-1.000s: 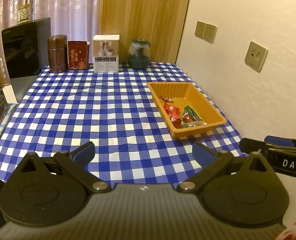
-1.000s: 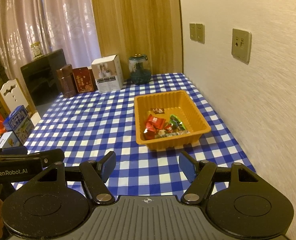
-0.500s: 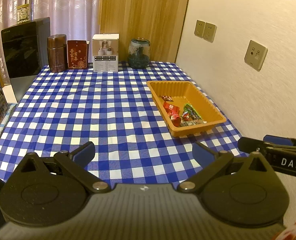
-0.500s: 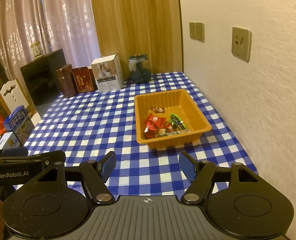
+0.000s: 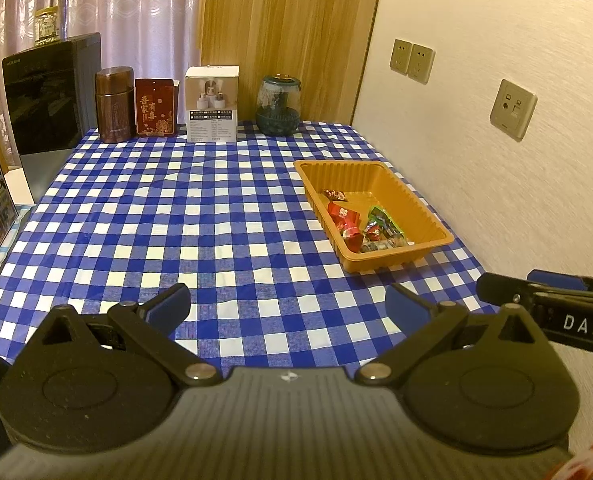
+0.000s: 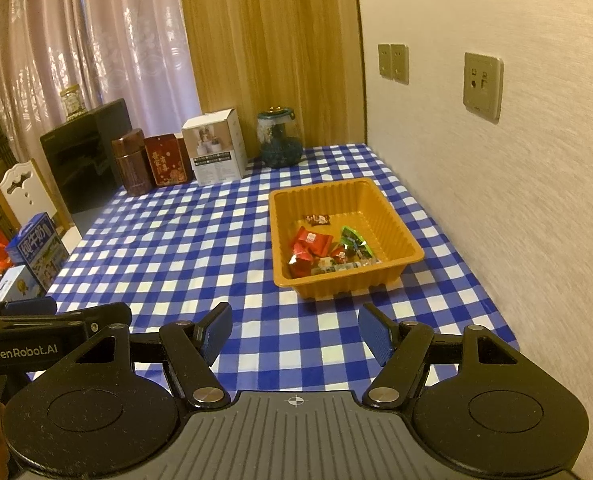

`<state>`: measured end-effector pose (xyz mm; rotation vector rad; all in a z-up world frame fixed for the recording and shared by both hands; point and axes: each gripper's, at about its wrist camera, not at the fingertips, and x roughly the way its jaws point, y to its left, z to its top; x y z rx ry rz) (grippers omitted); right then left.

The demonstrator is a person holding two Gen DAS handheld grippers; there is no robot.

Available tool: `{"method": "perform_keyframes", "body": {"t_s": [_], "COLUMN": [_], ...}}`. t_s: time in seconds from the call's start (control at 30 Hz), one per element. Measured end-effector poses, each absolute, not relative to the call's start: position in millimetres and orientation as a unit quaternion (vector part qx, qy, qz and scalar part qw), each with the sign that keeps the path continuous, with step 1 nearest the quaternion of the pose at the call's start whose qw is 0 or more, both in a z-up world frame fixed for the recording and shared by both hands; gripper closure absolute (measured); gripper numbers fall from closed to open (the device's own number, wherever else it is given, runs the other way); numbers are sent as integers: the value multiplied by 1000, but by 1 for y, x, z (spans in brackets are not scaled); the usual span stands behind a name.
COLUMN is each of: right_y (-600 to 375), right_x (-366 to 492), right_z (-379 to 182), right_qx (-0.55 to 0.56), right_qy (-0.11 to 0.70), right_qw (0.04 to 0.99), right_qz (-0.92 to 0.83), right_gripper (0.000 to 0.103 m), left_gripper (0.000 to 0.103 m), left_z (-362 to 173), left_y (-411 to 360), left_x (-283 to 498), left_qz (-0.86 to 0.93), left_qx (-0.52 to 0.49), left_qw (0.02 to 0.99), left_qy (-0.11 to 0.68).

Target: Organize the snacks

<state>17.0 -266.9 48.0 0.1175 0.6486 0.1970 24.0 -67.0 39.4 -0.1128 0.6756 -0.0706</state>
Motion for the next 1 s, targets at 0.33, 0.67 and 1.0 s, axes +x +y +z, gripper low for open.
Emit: {"method": "perform_keyframes", "body": {"t_s": [0.33, 0.67, 1.0], "right_y": [-267, -267, -268], "right_x": [16, 17, 17], "right_z": [47, 47, 47], "right_qx": [58, 58, 59], "right_qy": [318, 318, 319], "right_qw": [941, 941, 941], "right_qz": [96, 96, 97], "right_gripper": [33, 33, 33], "left_gripper": [0, 0, 0], "left_z": [36, 36, 35], "left_y": [-68, -68, -68], "left_x": [23, 23, 24], "left_qz": [-35, -35, -35], "left_qx": [-56, -56, -56], "left_qw": [941, 941, 941], "left_qy": [332, 333, 333]}}
